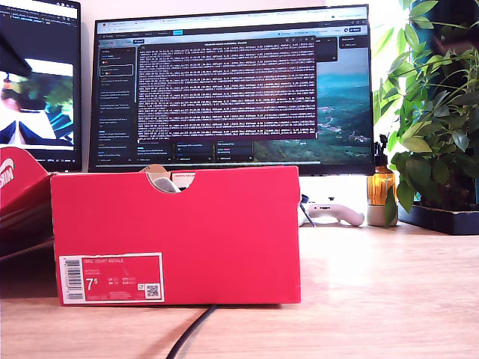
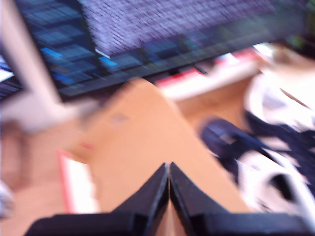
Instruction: Pack the blue shoes by picking the first shoe and placing it inside the red shoebox, left side, then picking and rotating the second shoe and placing it in the shoebox
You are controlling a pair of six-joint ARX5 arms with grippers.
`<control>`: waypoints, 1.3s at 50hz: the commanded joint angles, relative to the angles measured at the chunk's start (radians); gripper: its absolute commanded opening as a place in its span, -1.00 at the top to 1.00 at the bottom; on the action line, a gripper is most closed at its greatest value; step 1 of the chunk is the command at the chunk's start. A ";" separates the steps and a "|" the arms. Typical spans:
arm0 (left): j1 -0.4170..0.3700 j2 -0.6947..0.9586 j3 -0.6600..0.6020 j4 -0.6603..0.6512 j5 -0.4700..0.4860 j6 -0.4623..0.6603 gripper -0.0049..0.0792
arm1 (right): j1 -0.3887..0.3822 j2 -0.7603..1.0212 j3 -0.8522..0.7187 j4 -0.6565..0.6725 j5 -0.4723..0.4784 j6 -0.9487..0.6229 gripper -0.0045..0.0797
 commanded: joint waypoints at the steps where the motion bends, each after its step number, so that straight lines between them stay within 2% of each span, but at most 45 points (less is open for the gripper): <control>1: 0.024 -0.007 -0.047 0.024 0.015 -0.005 0.92 | -0.024 -0.015 -0.048 0.040 -0.014 -0.012 0.92; 10: 0.076 -0.016 -0.142 0.106 0.028 -0.045 0.92 | -0.063 -0.016 -0.140 0.139 -0.052 -0.018 0.92; 17: 0.079 -0.068 -0.213 0.161 0.026 -0.087 0.92 | -0.074 -0.016 -0.214 0.256 -0.108 -0.027 0.92; 22: 0.079 -0.132 -0.262 0.177 -0.004 -0.109 0.92 | -0.074 -0.016 -0.278 0.337 -0.110 -0.016 0.92; 27: 0.078 -0.214 -0.320 0.238 -0.098 -0.195 0.92 | -0.073 -0.020 -0.348 0.438 -0.076 0.055 0.92; 31: 0.078 -0.280 -0.367 0.256 -0.180 -0.219 0.92 | -0.068 -0.029 -0.396 0.489 -0.043 0.058 0.92; 38: 0.078 -0.386 -0.443 0.272 -0.249 -0.254 0.92 | -0.049 -0.063 -0.461 0.557 -0.017 0.067 0.92; 48: 0.068 -0.493 -0.520 0.271 -0.254 -0.272 0.92 | -0.004 -0.114 -0.505 0.563 0.047 0.069 0.92; 56: 0.051 -0.506 -0.576 0.273 -0.257 -0.285 0.92 | 0.032 -0.133 -0.554 0.560 0.059 0.088 0.92; 65: 0.045 -0.515 -0.620 0.271 -0.263 -0.285 0.92 | 0.051 -0.165 -0.638 0.583 0.137 0.092 0.92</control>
